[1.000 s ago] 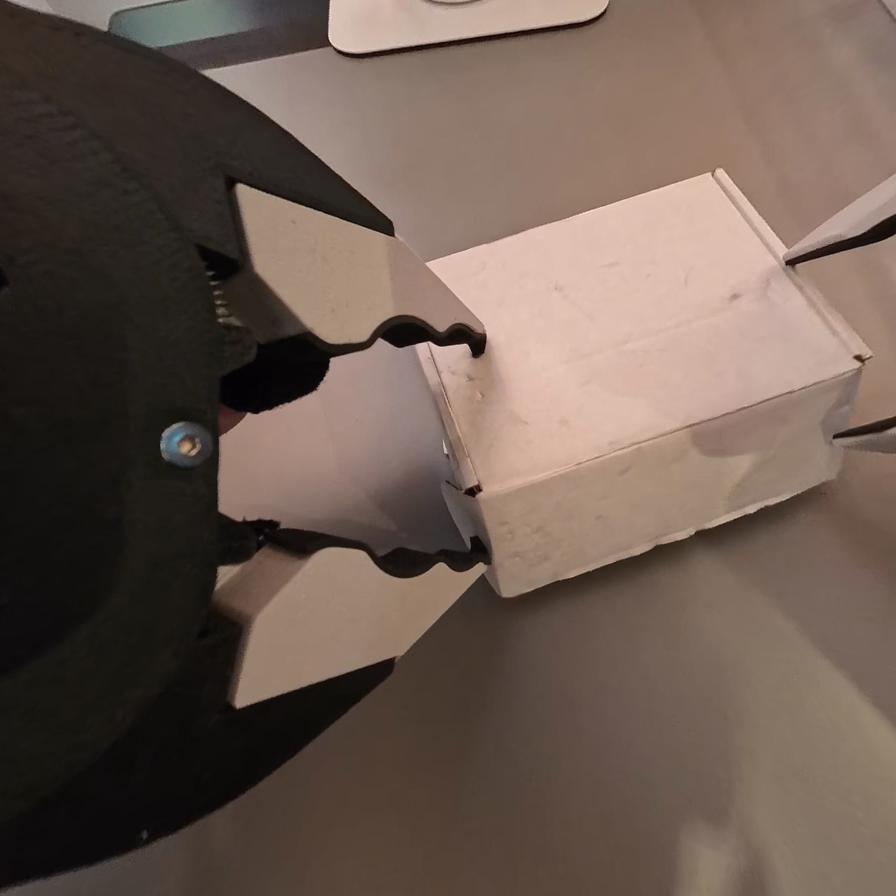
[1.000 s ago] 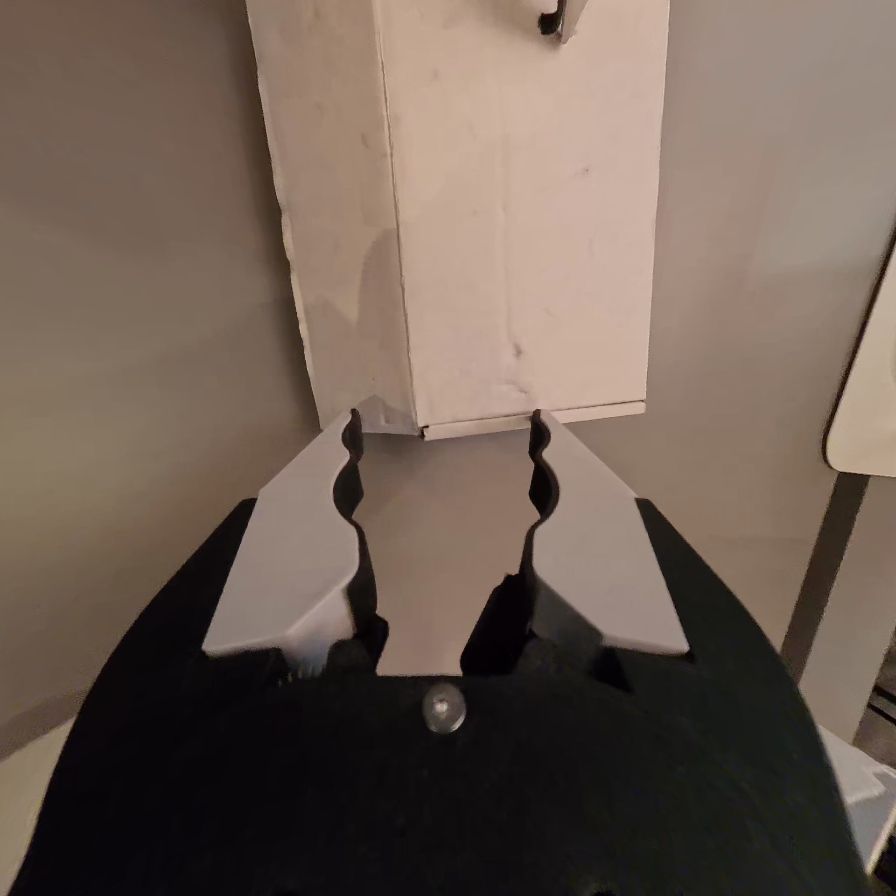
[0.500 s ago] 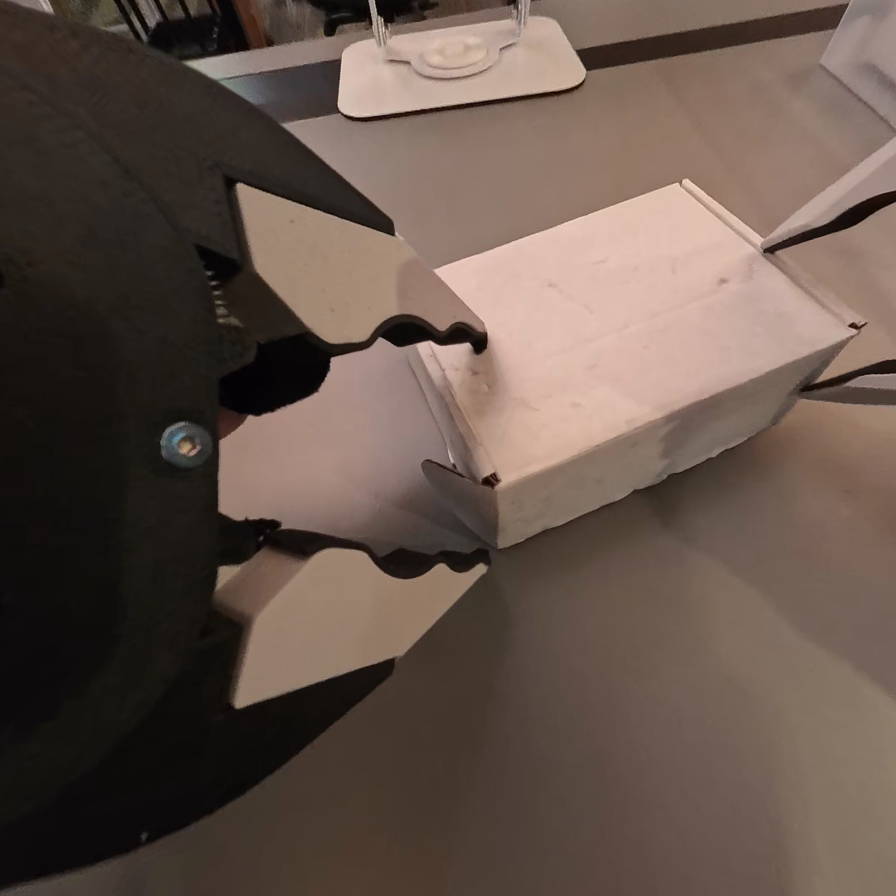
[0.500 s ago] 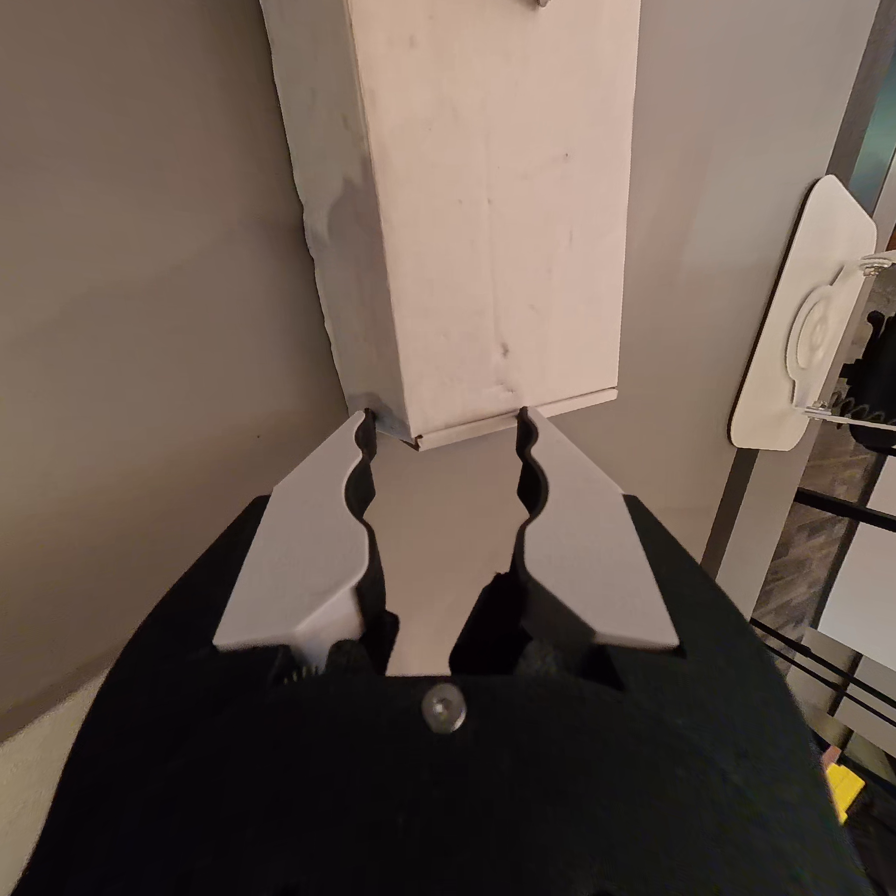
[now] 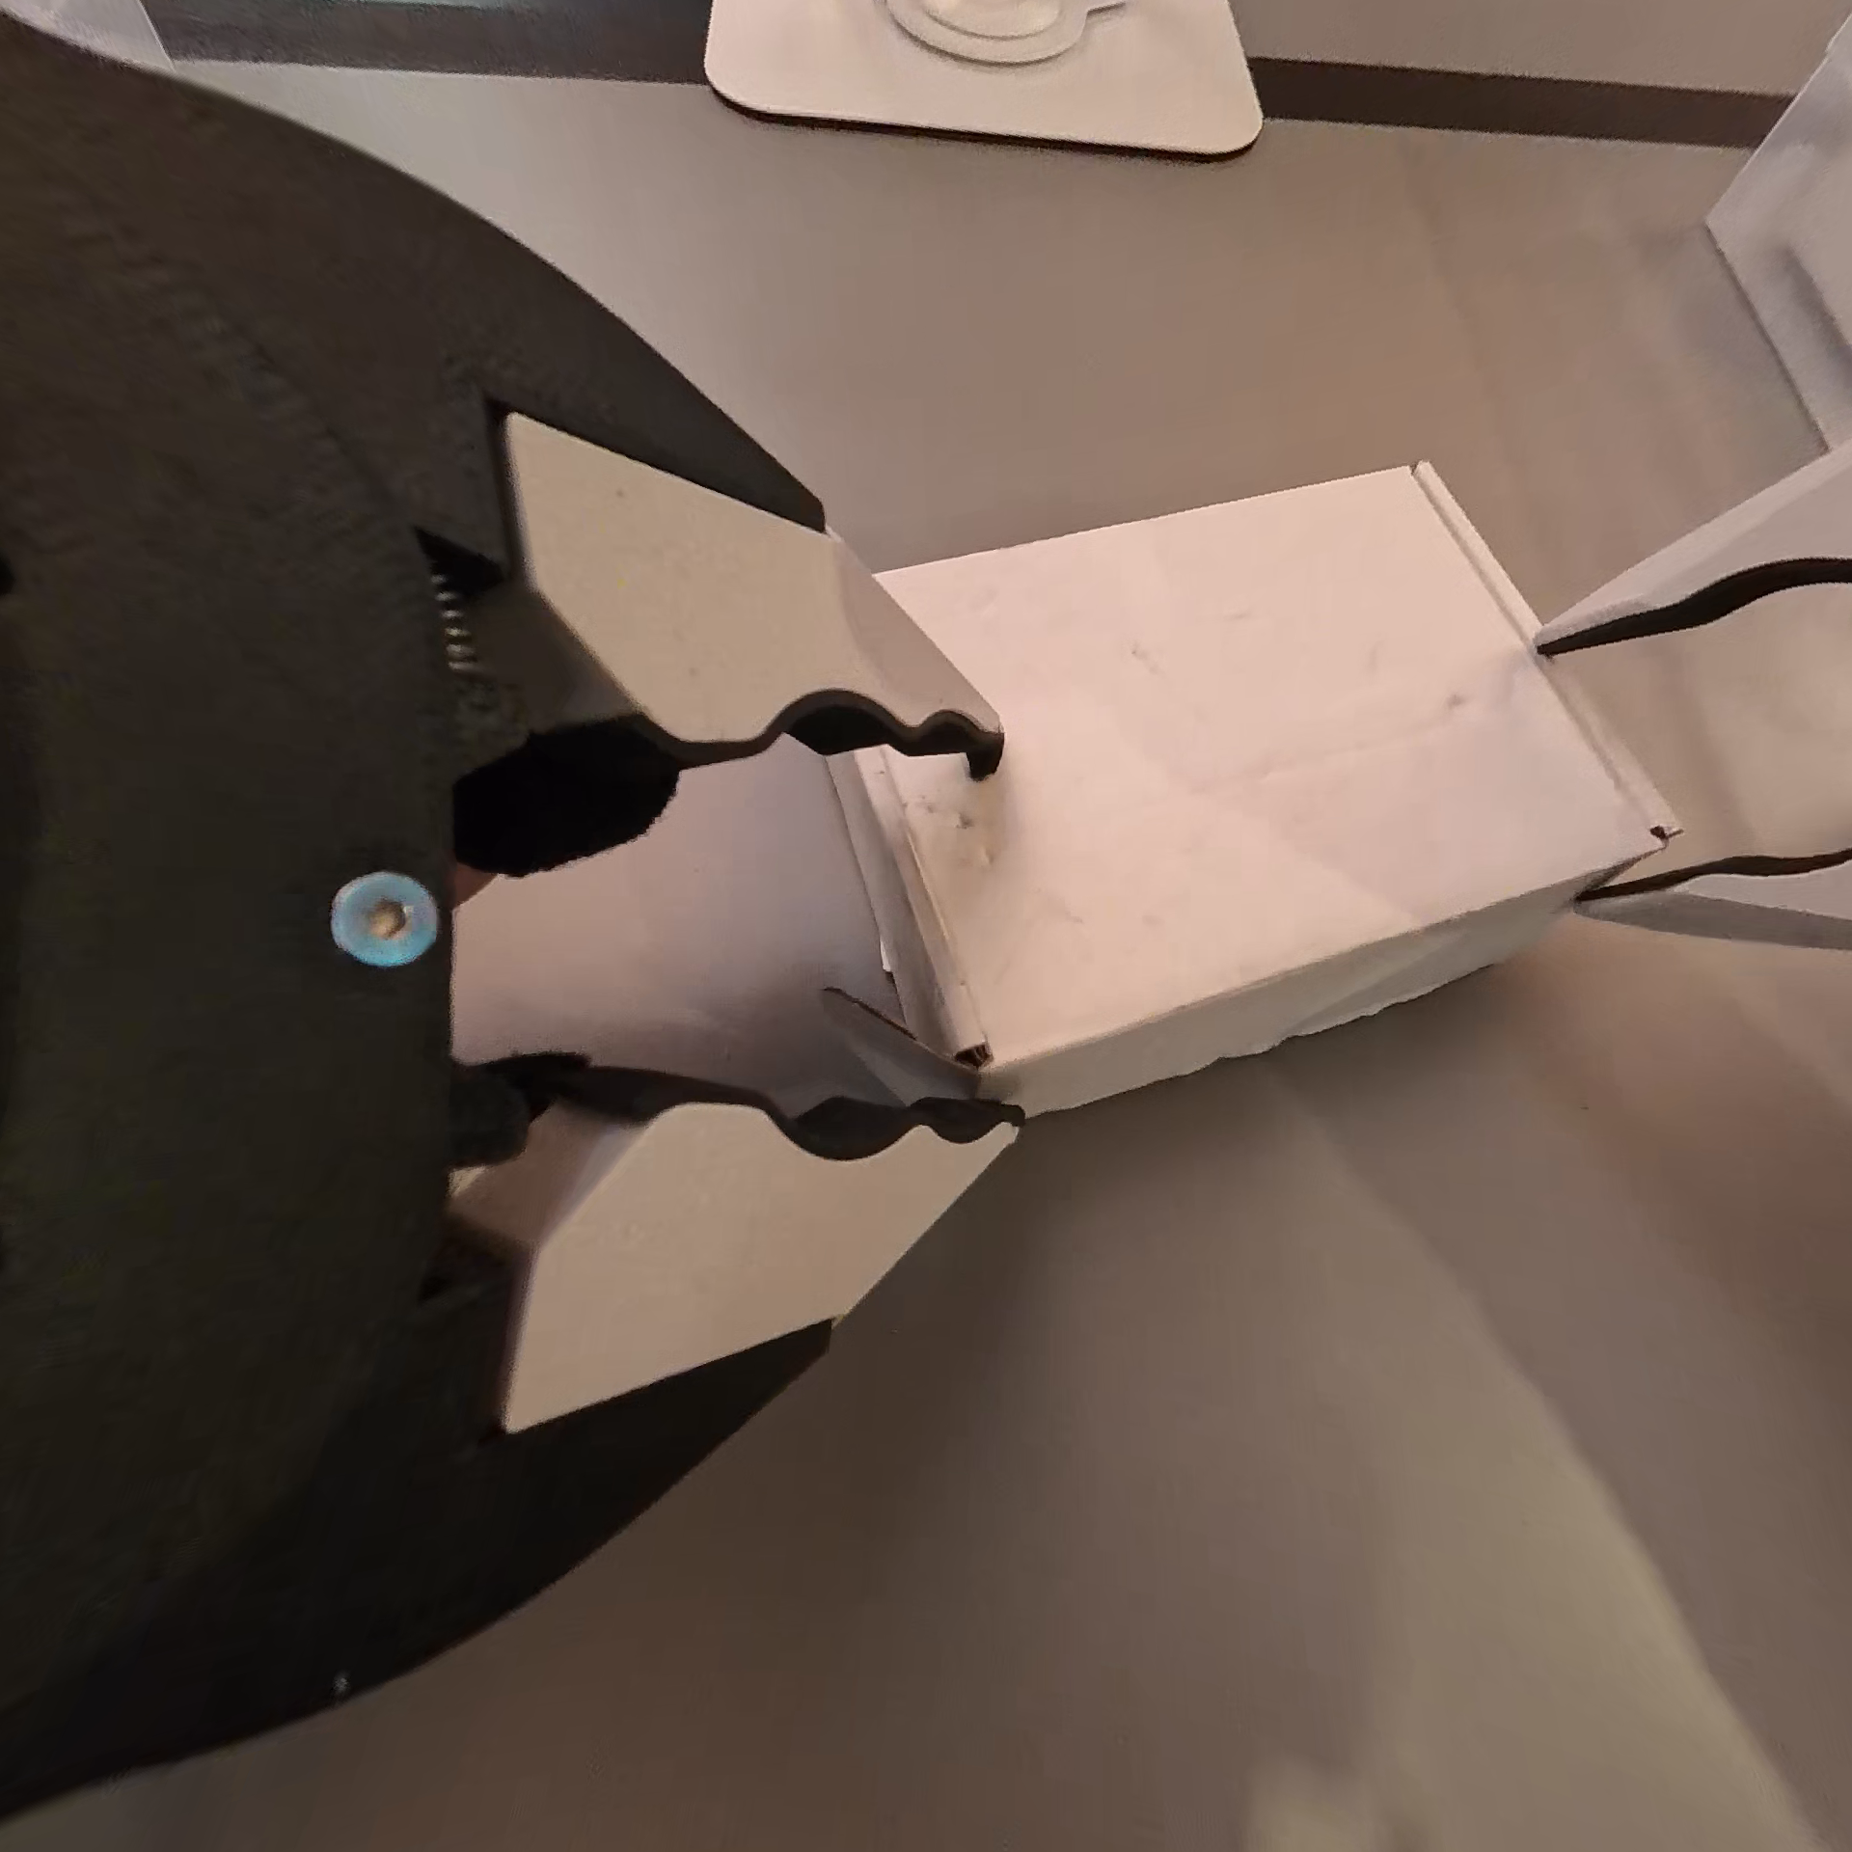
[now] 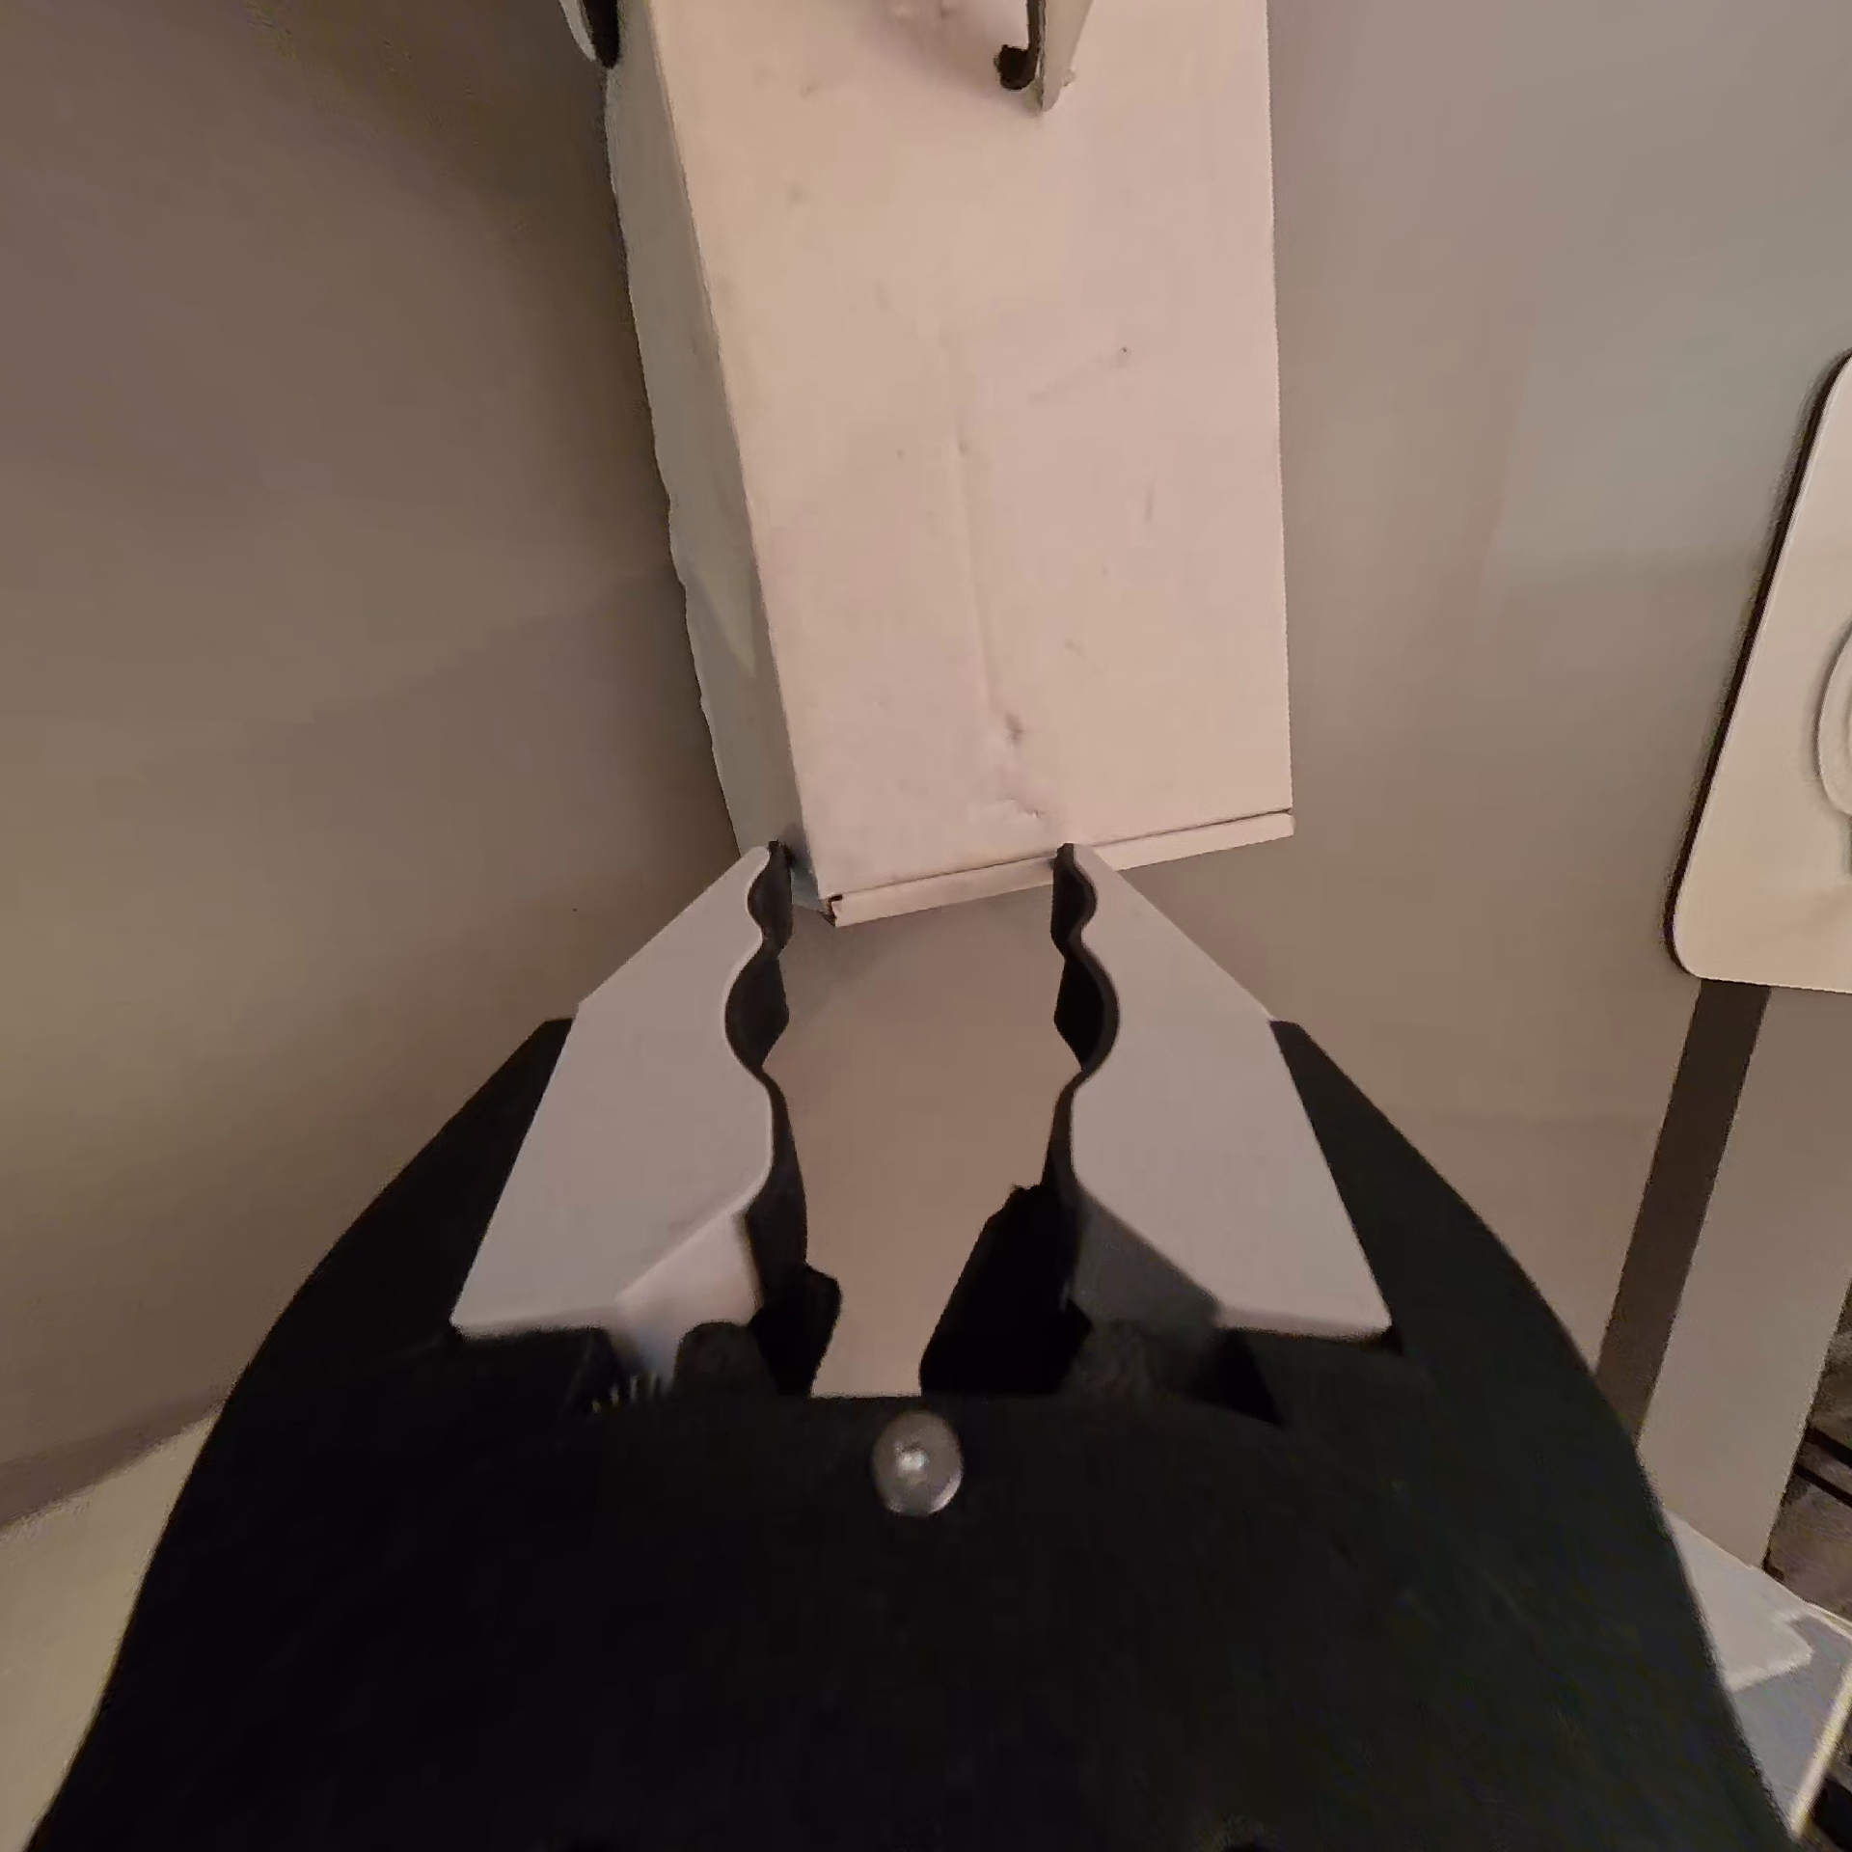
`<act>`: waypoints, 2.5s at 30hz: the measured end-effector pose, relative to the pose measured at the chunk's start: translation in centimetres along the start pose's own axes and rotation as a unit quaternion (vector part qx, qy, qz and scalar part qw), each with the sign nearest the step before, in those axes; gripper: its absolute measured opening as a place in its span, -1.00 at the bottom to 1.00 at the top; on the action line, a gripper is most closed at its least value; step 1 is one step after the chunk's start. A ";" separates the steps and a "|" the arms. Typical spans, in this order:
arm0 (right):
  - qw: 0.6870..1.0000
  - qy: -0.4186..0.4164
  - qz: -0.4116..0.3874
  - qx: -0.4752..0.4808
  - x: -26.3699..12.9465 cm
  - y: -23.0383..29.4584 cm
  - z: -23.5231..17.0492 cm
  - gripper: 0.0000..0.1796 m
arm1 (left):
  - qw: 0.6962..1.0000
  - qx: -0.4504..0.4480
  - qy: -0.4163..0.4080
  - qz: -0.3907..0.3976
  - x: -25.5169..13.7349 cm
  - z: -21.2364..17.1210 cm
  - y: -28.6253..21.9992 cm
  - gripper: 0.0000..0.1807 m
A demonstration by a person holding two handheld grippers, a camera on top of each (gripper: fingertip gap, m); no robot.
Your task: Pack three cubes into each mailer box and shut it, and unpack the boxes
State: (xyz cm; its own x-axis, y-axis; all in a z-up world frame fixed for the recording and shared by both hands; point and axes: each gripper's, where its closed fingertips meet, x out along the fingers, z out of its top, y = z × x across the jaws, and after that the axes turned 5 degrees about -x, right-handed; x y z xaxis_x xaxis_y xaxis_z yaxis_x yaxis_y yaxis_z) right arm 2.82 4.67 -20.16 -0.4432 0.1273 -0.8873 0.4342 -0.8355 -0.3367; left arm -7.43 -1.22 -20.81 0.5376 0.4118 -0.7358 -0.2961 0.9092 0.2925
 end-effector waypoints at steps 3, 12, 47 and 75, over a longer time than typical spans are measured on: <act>1.000 0.013 0.001 -0.027 0.0 0.1 -0.3 -0.43 | 0.998 0.061 0.025 -0.005 -0.1 -0.7 -0.3 -0.18; 0.984 0.060 -0.029 -0.163 0.2 0.2 -1.2 -0.34 | 0.978 0.185 0.093 0.001 -0.3 -1.4 0.5 -0.29; 0.986 0.019 -0.036 -0.161 0.3 -0.2 -1.0 -0.41 | 0.995 0.094 -0.006 -0.022 -0.2 -0.6 0.0 -0.27; 0.993 -0.047 -0.036 -0.102 0.5 -0.6 -0.7 -0.42 | 0.997 0.028 -0.063 -0.037 -0.2 -0.4 0.3 -0.26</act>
State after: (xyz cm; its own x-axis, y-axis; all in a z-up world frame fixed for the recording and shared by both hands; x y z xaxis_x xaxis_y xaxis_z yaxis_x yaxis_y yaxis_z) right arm 2.87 5.55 -20.62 -0.5452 0.1243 -0.8290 0.5447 -0.6992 -0.4630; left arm -7.91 -1.05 -20.83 0.6521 0.3439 -0.6757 -0.2092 0.9382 0.2756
